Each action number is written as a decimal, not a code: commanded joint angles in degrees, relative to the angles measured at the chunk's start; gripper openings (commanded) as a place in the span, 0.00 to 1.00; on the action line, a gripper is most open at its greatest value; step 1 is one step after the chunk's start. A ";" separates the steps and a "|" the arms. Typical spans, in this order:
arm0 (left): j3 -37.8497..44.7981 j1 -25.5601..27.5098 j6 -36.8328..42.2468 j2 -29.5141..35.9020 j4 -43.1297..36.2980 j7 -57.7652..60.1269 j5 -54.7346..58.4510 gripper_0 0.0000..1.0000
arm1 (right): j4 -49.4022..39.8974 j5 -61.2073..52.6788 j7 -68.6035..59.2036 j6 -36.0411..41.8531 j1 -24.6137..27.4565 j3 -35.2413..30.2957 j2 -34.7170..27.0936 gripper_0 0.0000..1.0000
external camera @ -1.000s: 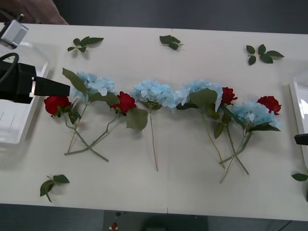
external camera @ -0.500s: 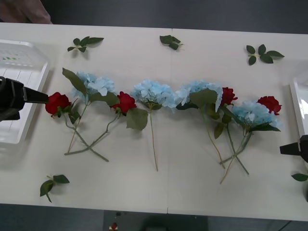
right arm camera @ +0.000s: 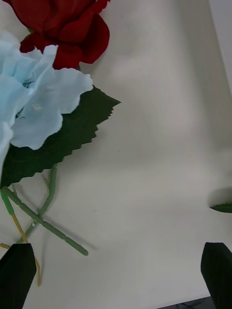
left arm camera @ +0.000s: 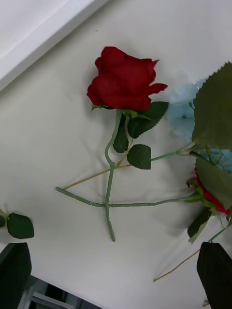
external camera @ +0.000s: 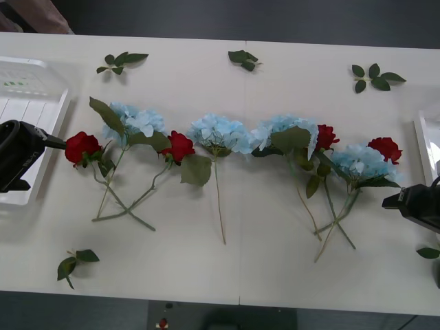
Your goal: Put the red flowers into the right box and the blue flowers into the left box
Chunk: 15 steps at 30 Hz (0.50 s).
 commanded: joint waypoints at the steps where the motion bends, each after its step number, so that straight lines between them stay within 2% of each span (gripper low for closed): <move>1: -1.33 -0.01 -1.18 0.08 1.77 0.78 -3.19 1.00 | 1.16 3.85 -5.05 -1.26 -2.95 3.69 0.01 1.00; 6: -4.49 -0.98 -5.58 -0.18 6.16 -0.54 -4.34 1.00 | 6.17 10.09 -5.49 -3.11 -6.11 8.17 0.10 1.00; 15: -11.70 -6.25 -7.25 -0.36 12.75 -9.76 -9.61 1.00 | 13.56 11.94 -4.96 -6.98 -9.80 9.40 1.77 1.00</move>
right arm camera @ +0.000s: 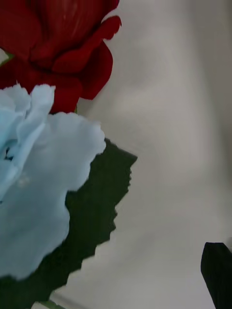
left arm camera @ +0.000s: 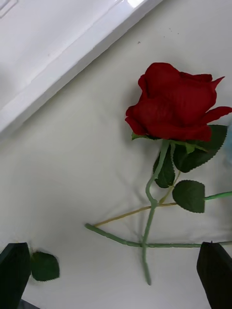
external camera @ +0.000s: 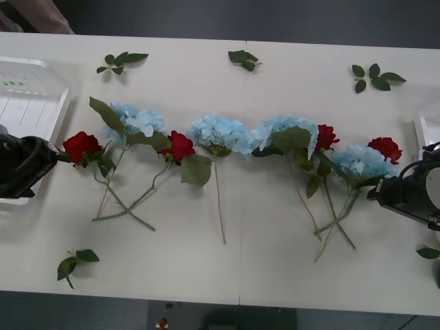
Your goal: Put the red flowers into the right box and the blue flowers into the left box
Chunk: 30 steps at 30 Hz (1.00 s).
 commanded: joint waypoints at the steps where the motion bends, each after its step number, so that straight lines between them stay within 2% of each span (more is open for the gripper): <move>1: -2.28 -3.66 -2.29 -0.31 2.45 -1.84 -1.36 1.00 | 1.94 2.12 -0.75 -0.94 -2.08 -0.93 2.02 1.00; 14: -14.14 -11.31 -11.52 -0.31 13.53 -3.34 -4.88 1.00 | 7.57 5.64 -1.98 -5.07 -6.73 0.56 5.27 1.00; 23: -22.76 -15.70 -14.94 -0.31 19.24 -3.78 -7.25 1.00 | 8.89 6.78 -2.07 -6.13 -6.91 0.83 6.41 1.00; 30: -27.68 -17.37 -16.00 -0.31 20.03 -3.60 -8.40 1.00 | 11.26 6.26 -1.63 -8.50 -6.91 1.00 6.50 1.00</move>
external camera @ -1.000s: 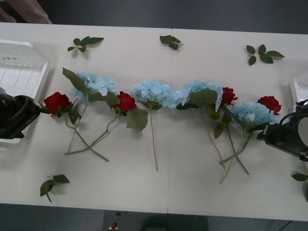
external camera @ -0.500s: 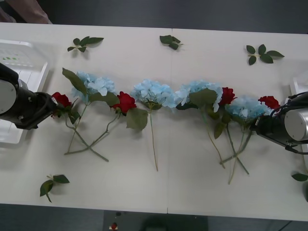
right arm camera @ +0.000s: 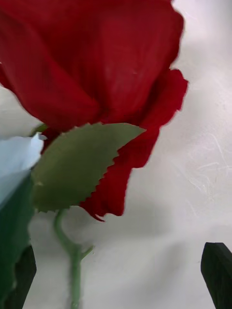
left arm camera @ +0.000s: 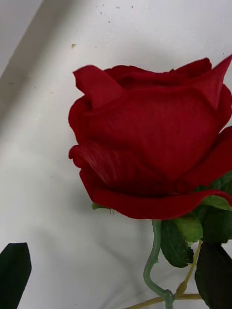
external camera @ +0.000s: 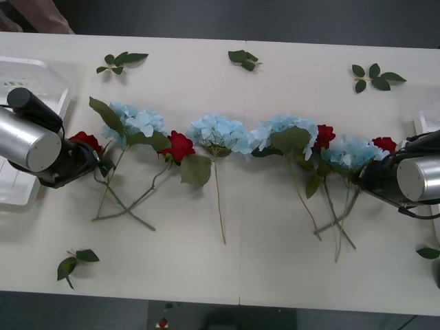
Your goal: Put the red flowers into the right box and the blue flowers into the left box
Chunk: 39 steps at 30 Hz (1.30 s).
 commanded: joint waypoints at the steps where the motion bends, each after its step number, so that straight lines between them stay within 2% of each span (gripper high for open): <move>1: -1.26 -1.66 -1.23 -0.18 -0.58 -1.10 -0.42 1.00 | -0.44 -0.37 -1.70 -0.13 -0.49 -0.02 0.19 1.00; 25: -6.71 -1.84 -3.43 -0.18 -0.23 -0.22 -2.35 1.00 | 1.84 -0.63 -1.96 -0.13 -0.58 1.38 0.19 1.00; 29: -6.71 -1.84 -3.16 -0.53 0.04 -0.13 -2.26 0.91 | 2.11 -0.11 -1.96 -0.13 -0.58 2.00 0.10 1.00; 31: -6.71 -1.84 -3.08 -0.79 0.48 -0.13 -2.26 0.84 | 2.11 -0.02 -2.05 -0.13 -0.49 2.35 0.19 1.00; 34: -6.71 -1.84 -3.25 -1.50 1.62 -0.13 -2.97 0.66 | 2.11 -0.02 -2.14 -0.13 -0.58 2.53 0.10 1.00; 38: -6.71 -1.84 -3.43 -1.94 2.41 -0.13 -3.58 0.55 | 2.11 0.25 -2.40 -0.13 -0.58 3.05 0.19 1.00; 39: -6.71 -1.84 -3.43 -1.94 2.50 -0.13 -3.58 0.53 | 2.11 0.42 -2.40 -0.13 -0.49 3.14 0.10 0.95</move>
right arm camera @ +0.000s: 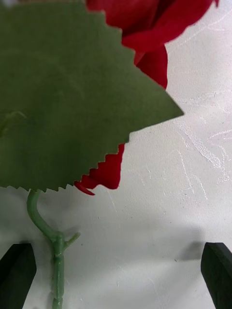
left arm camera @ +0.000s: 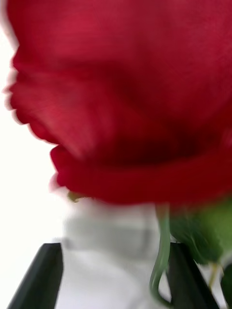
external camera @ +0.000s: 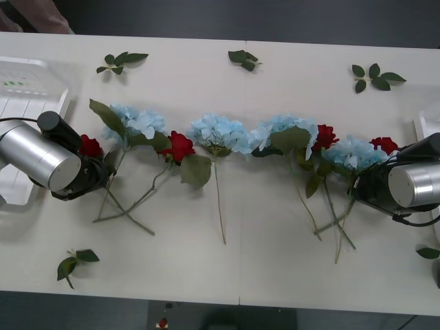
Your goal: Put the red flowers into the right box and the blue flowers into the left box
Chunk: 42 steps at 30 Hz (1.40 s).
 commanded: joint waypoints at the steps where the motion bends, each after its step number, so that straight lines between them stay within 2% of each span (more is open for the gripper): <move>1: 0.39 -1.49 -0.37 -0.32 0.05 -0.14 -0.42 0.52 | -0.37 0.73 -2.39 -0.13 -0.57 0.52 0.10 0.88; 2: 0.31 -1.49 -0.37 -0.40 0.05 -0.05 -0.42 0.48 | -0.37 0.65 -2.39 -0.13 -0.57 0.52 0.19 0.71; 3: 0.13 -1.49 -0.37 -0.40 0.05 -0.05 -0.42 0.38 | -0.37 0.65 -2.39 -0.13 -0.57 0.52 0.19 0.47; 4: -0.05 -1.49 -0.37 -0.40 0.05 0.03 -0.42 0.32 | -0.37 0.65 -2.39 -0.13 -0.57 0.61 0.19 0.29; 5: -0.13 -1.49 -0.37 -0.40 0.05 0.12 -0.51 0.16 | -0.37 0.65 -2.47 -0.13 -0.49 0.61 0.19 0.03; 6: -0.13 -1.49 -0.37 -0.40 0.05 0.12 -0.42 0.07 | -0.37 0.56 -2.56 -0.13 -0.49 0.61 0.10 0.00; 8: -0.13 -1.49 -0.37 -0.40 0.05 0.21 -0.42 0.00 | -0.37 0.56 -2.56 -0.13 -0.49 0.61 0.19 0.00; 17: 0.31 -1.58 -0.37 0.21 -0.57 0.12 -2.09 0.00 | -0.37 0.47 -2.56 0.31 -0.57 0.61 0.19 0.00; 25: 8.04 -1.49 1.83 2.94 -4.17 -6.21 -2.00 0.00 | -1.87 0.38 -2.56 0.75 -0.57 0.26 -0.08 0.00; 30: 16.39 -1.40 4.29 4.25 -7.07 -13.50 2.48 0.00 | -7.32 0.12 -2.47 5.75 -0.49 -1.85 -0.34 0.00; 35: 21.40 -1.49 4.20 4.43 -11.03 -18.51 5.03 0.00 | -13.12 -0.06 -1.95 12.43 -0.49 -4.58 -0.25 0.00; 42: 25.36 -1.23 -0.28 4.25 -18.85 -20.27 8.72 0.00 | -20.76 -0.15 -0.89 19.29 -0.49 -8.80 -0.69 0.00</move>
